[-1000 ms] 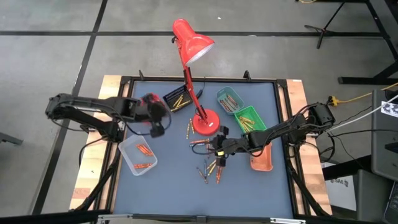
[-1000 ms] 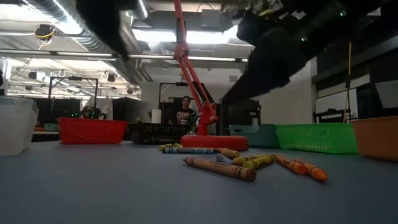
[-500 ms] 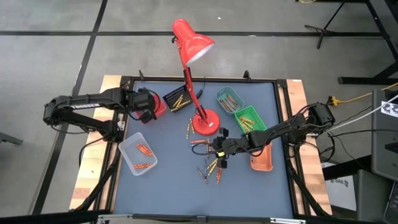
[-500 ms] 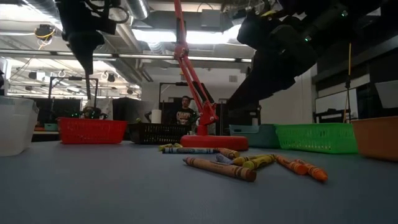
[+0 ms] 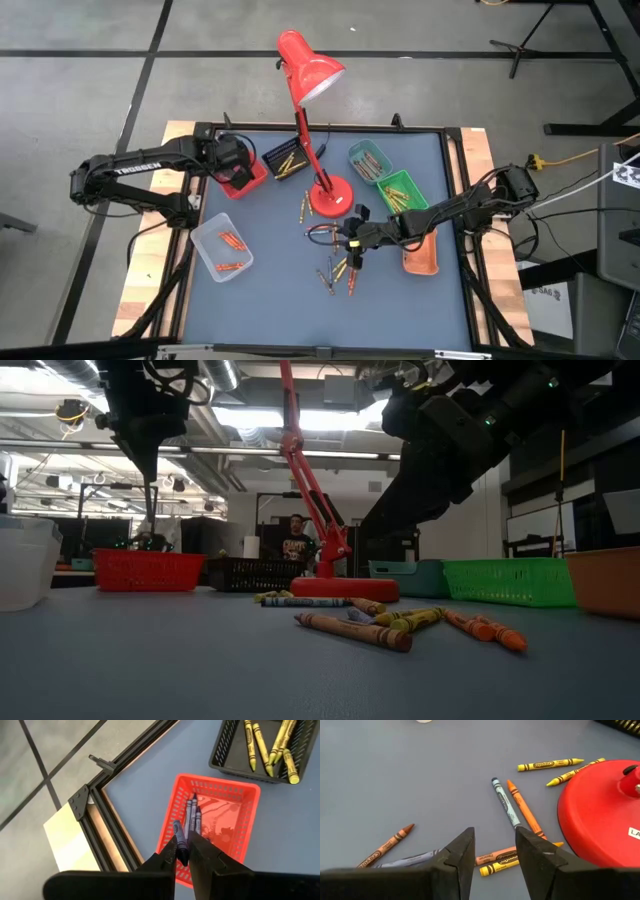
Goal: Sort crayons
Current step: Put the blue crayon into the middle left red bin, then put the yellow crayon into the middle right green bin
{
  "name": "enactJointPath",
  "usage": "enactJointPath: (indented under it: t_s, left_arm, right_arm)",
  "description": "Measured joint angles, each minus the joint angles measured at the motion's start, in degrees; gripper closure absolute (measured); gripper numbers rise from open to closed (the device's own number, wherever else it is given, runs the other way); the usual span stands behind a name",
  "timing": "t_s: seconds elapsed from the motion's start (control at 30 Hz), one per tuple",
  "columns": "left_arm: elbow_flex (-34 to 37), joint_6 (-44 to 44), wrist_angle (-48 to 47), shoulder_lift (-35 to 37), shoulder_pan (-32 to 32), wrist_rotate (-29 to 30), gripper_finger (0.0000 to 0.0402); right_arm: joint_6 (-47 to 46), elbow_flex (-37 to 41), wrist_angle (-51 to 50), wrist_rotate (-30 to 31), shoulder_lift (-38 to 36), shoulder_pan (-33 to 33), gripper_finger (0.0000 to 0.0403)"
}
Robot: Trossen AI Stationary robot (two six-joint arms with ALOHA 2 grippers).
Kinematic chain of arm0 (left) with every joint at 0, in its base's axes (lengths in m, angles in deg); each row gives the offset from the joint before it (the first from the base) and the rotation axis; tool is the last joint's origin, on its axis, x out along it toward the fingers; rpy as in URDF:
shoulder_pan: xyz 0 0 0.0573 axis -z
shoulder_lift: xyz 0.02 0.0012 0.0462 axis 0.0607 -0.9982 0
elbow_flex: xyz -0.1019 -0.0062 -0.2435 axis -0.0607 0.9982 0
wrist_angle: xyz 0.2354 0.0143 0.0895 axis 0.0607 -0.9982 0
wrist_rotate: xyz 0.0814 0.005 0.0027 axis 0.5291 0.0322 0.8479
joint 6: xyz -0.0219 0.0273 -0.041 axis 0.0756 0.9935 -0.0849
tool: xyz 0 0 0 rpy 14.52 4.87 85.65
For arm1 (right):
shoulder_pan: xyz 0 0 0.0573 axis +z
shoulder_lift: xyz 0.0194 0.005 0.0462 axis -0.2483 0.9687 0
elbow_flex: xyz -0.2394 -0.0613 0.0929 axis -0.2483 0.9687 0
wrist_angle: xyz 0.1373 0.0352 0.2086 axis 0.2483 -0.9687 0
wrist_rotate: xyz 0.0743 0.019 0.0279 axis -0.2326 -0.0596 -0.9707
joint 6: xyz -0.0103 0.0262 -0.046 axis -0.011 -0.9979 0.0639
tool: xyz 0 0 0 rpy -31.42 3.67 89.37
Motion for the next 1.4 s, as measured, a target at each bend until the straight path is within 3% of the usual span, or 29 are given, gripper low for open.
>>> enactJointPath:
  t_s: [0.17, 0.5, 0.87, 1.4]
  left_arm:
    - [0.00, 0.00, 0.04, 0.00, -0.58, 0.07, 0.0378]
    - [0.00, -0.09, 0.13, 0.00, -0.56, 0.20, 0.0340]
    - [0.00, -0.39, 1.11, 0.00, -0.56, 0.20, 0.0342]
    - [0.00, -0.39, 2.05, -0.02, -0.56, 0.17, 0.0342]
  right_arm:
    - [-0.80, 0.00, 0.00, 0.59, 0.02, 0.00, 0.0262]
    - [-11.39, 0.02, -1.06, 4.72, 1.13, -0.02, 0.0262]
    - [-19.61, 0.07, -0.59, 7.66, 7.29, -0.02, 0.0262]
    - [-22.28, 0.07, 2.32, 8.04, 9.62, -0.02, 0.0262]
